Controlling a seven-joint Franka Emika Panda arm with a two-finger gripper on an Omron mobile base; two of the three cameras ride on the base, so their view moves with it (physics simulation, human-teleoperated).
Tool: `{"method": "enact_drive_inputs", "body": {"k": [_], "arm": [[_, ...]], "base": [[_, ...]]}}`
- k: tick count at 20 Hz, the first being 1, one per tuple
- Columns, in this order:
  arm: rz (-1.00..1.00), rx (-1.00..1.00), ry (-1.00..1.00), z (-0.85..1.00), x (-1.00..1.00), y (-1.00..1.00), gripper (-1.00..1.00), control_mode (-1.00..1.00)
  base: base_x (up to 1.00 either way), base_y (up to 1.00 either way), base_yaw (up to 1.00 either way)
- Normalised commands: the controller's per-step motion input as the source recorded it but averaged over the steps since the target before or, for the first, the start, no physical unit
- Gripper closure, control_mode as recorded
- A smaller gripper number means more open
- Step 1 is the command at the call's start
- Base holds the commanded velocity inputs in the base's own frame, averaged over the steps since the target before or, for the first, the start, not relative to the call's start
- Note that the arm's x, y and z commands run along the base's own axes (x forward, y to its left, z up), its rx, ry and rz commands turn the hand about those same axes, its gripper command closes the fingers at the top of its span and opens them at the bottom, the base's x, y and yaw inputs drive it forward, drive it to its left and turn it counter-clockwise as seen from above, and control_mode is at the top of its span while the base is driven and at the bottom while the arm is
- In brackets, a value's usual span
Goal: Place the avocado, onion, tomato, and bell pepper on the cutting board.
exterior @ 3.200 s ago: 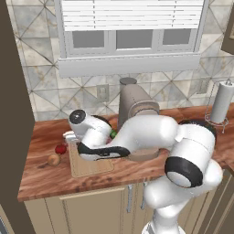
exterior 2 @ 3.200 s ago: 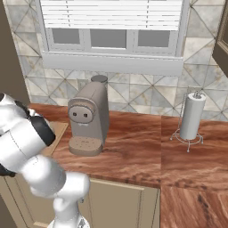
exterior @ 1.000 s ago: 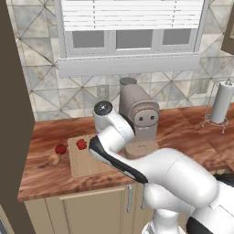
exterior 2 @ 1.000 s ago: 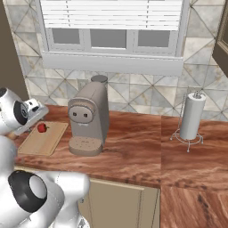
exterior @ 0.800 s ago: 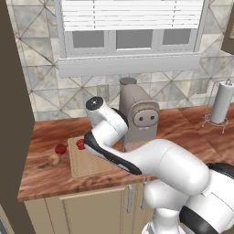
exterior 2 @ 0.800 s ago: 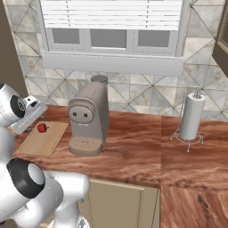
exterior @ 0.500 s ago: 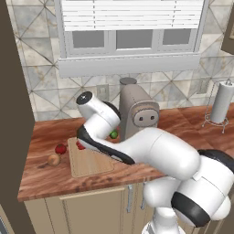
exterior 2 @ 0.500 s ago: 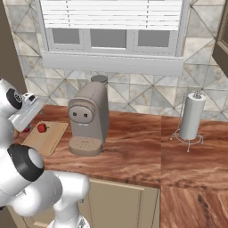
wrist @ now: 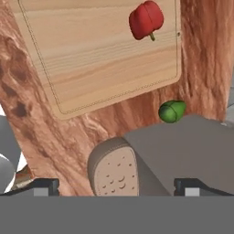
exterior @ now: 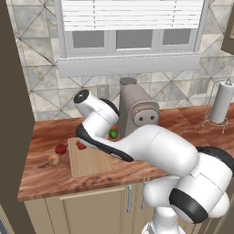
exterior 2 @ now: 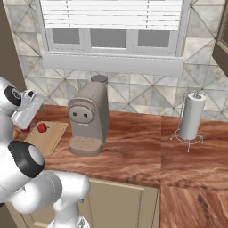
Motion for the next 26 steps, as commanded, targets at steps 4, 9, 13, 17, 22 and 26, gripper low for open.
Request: {"method": "enact_drive_inputs", "body": {"k": [4, 9, 13, 17, 22, 26], "arm": [[0.12, 0.0, -0.03, 0.0, 0.0, -0.44, -1.0, -1.0], [0.08, 0.0, 0.0, -0.13, 0.19, -0.22, -1.0, -1.0], [0.03, 0.0, 0.0, -0.12, 0.39, -0.07, -1.0, -1.0], [0.01, 0.0, 0.04, -0.12, 0.42, -0.01, -1.0, -1.0], [0.0, 0.0, 0.08, -0.18, 0.38, 0.0, -1.0, -1.0], [0.0, 0.0, 0.11, -0.19, 0.41, 0.0, -1.0, -1.0]], "base": [[0.0, 0.0, 0.0], [0.0, 0.0, 0.0], [0.0, 0.0, 0.0], [0.0, 0.0, 0.0], [0.0, 0.0, 0.0], [0.0, 0.0, 0.0]]}}
